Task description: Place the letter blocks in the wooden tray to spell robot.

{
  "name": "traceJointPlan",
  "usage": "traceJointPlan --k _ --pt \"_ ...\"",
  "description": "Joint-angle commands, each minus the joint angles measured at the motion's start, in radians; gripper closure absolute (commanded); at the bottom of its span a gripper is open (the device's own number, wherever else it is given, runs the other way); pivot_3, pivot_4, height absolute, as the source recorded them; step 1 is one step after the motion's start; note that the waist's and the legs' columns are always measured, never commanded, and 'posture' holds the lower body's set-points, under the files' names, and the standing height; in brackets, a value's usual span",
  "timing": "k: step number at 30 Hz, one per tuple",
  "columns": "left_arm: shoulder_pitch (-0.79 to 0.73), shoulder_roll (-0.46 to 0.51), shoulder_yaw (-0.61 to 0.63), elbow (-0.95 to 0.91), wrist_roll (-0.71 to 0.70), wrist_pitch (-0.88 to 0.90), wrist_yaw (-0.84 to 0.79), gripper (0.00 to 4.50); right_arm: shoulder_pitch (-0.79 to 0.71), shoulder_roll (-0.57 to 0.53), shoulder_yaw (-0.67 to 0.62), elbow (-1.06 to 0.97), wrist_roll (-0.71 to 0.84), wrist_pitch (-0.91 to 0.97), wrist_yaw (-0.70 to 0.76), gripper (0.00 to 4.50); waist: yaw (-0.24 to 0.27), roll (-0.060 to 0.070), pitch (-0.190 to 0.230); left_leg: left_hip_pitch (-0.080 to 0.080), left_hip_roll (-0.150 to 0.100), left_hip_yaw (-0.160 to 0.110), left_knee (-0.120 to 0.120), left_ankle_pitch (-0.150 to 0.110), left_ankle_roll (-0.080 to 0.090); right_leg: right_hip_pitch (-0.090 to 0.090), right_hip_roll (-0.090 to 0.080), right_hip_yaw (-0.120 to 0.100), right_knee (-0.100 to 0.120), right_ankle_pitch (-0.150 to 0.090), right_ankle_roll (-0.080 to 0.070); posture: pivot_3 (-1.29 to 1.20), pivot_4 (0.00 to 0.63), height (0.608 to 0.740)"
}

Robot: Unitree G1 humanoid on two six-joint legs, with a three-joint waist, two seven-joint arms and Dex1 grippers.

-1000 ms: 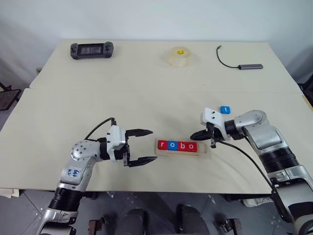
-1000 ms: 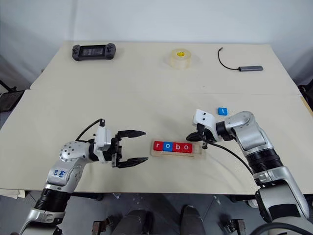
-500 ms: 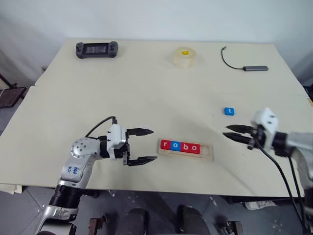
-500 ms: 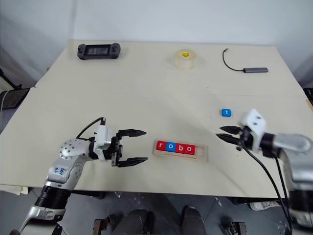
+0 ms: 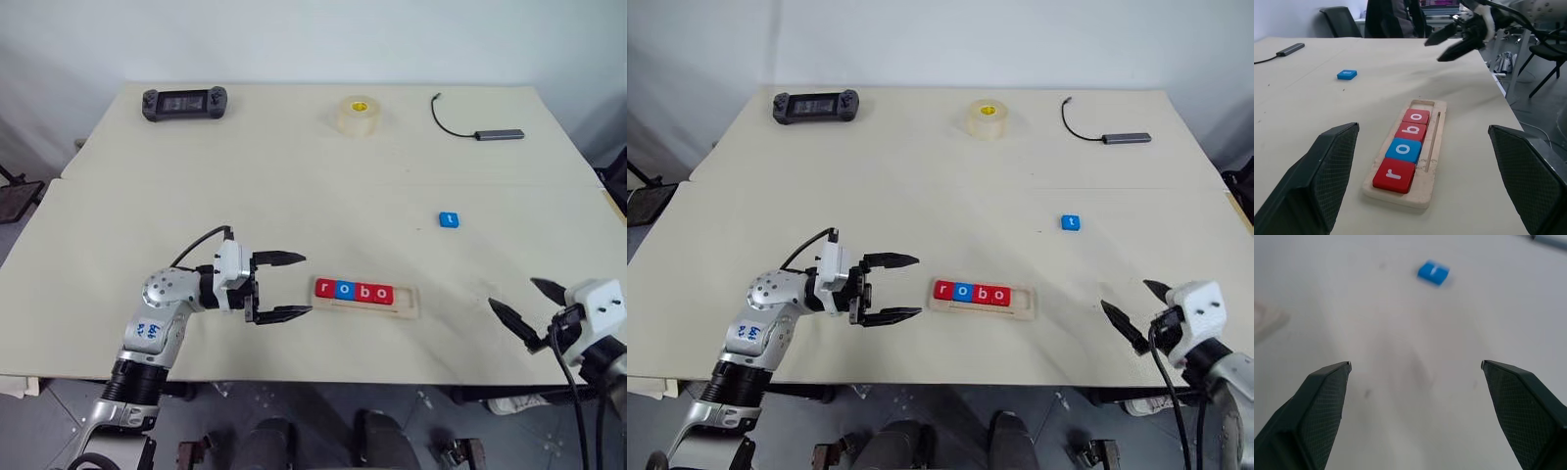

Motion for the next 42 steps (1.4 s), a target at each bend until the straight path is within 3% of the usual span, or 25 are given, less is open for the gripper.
traceJointPlan --k 1,6,10,17,25,29,35,42 --pt "-0.013 -0.006 0.012 -0.002 -0.004 -0.022 0.005 0.0 -0.114 -0.058 0.024 0.009 0.019 0.029 -0.038 0.03 -0.006 0.0 0.0 0.0 0.0 0.0 0.0 0.0 0.0 0.0 0.0 0.0 0.0 0.0 0.0 0.0 0.15 0.74" --pt "-0.001 -0.008 0.014 -0.011 -0.001 -0.026 0.016 0.0 -0.408 -0.111 0.159 0.102 0.004 0.318 -0.162 0.03 -0.009 0.0 0.0 0.0 0.0 -0.001 0.0 0.0 0.0 0.0 0.0 0.0 0.0 0.0 0.0 0.0 0.15 0.74" --pt "0.001 -0.016 0.008 -0.012 0.005 -0.031 0.025 0.0 -0.662 -0.106 0.283 0.323 -0.066 0.475 -0.256 0.03 -0.01 0.0 0.0 -0.001 0.001 -0.001 0.0 0.001 -0.001 -0.001 0.0 -0.001 0.0 0.0 -0.001 0.0 0.15 0.74" --pt "0.008 -0.029 0.006 -0.037 0.01 -0.036 0.05 0.0 -0.946 -0.009 0.423 0.742 -0.218 0.429 -0.423 0.03 -0.011 0.0 0.0 -0.004 -0.001 -0.003 -0.001 0.001 0.0 -0.003 -0.001 -0.003 -0.001 0.0 -0.001 0.0 0.15 0.74" --pt "0.033 -0.021 0.013 -0.069 0.007 -0.035 0.078 0.0 -1.046 0.084 0.405 0.935 -0.226 0.359 -0.504 0.03 -0.018 0.0 0.0 -0.004 -0.001 -0.002 -0.001 0.001 0.0 -0.003 -0.001 -0.004 0.0 0.0 -0.001 0.0 0.15 0.74" --pt "0.038 -0.02 0.014 -0.078 0.003 -0.032 0.082 0.0 -1.022 0.12 0.396 0.894 -0.223 0.393 -0.55 0.95 -0.028 0.0 0.0 -0.004 -0.001 -0.003 0.0 0.001 0.0 -0.002 -0.001 -0.004 0.0 0.0 -0.001 0.0 0.15 0.74" --pt "0.038 -0.018 0.015 -0.076 0.001 -0.029 0.078 0.0 -0.945 0.142 0.378 0.743 -0.205 0.479 -0.576 3.02 -0.028 0.001 0.0 -0.004 -0.001 -0.004 0.0 0.001 0.0 -0.002 -0.001 -0.004 0.002 0.0 -0.001 0.0 0.15 0.74" --pt "0.019 -0.029 -0.002 -0.057 0.001 -0.026 0.064 0.0 -0.866 0.137 0.317 0.497 -0.163 0.625 -0.613 3.05 -0.02 0.001 0.0 -0.004 -0.001 -0.004 0.0 0.001 0.0 -0.002 -0.001 -0.003 0.002 0.0 -0.001 0.0 0.15 0.74"
